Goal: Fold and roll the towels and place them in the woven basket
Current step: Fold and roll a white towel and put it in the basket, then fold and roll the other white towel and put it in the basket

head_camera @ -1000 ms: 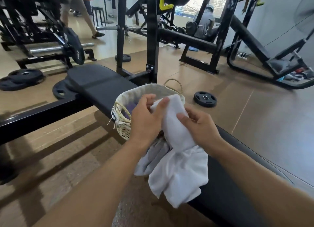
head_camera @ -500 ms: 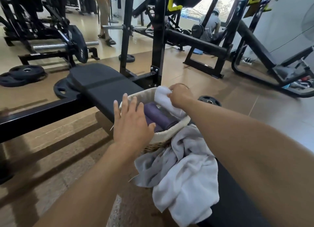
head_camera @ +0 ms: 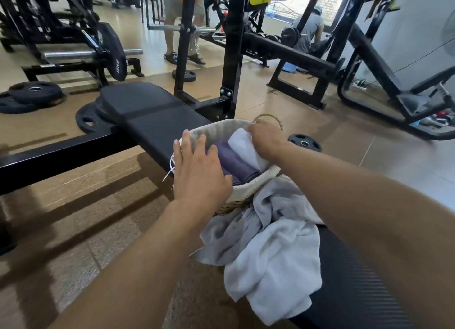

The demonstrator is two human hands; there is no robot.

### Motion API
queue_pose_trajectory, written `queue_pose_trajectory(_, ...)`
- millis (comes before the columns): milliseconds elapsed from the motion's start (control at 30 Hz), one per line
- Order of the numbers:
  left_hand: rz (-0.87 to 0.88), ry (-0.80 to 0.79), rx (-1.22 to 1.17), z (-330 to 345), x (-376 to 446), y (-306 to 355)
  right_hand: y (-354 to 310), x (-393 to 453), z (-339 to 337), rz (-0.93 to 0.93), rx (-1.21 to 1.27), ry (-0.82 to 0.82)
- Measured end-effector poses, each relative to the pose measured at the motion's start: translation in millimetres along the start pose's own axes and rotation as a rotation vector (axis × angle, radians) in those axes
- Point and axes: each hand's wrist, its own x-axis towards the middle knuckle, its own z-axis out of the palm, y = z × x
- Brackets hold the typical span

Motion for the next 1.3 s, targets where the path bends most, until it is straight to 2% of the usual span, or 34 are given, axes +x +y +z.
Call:
queue_pose_trajectory(233, 0.011, -0.020, 0.041, -1.6, -6.8, 3.1, -3.2, 3.3, -8.4, -0.072, -0.021, -0.335)
queue_pose_trajectory(400, 0.011, -0.036, 0.059, -1.6, -9.6, 7.0, -0.4, 6.3, 17.3, -0.074, -0.038, -0.400)
queue_pose_trajectory(533, 0.002, -0.033, 0.050, -0.2, -9.0, 5.7, 3.4, 1.3, 15.2, -0.092, 0.063, -0.426)
queue_pose_trajectory(633, 0.017, -0.023, 0.025, -0.7, -9.4, 9.2, 4.8, -16.9, -3.4, -0.077, 0.176, -0.228)
queue_pose_trajectory(800, 0.091, 0.018, -0.099, -1.0, -12.4, 18.1, 17.3, -81.4, -20.8, 0.181, 0.738, 0.369)
queue_pose_trajectory(867, 0.180, 0.123, -0.234, -1.6, -16.3, 23.3, 21.0, -126.1, -13.9, 0.315, 0.878, 0.497)
queue_pose_trajectory(933, 0.239, 0.188, -0.365, -4.3, -22.5, 33.1, 25.9, -172.5, 5.5, 0.415, 0.920, 0.404)
queue_pose_trajectory(1033, 0.241, 0.007, -0.452, -2.8, -36.0, 48.3, 31.3, -222.3, 35.8, 0.404, 0.917, 0.010)
queue_pose_trajectory(1100, 0.251, -0.088, -0.387, 8.1, -44.4, 55.1, 33.6, -239.3, 43.8, 0.360, 0.944, -0.138)
queue_pose_trajectory(1300, 0.215, -0.175, -0.313, 36.0, -55.7, 61.6, 38.5, -253.1, 40.7, 0.424, 0.991, 0.010)
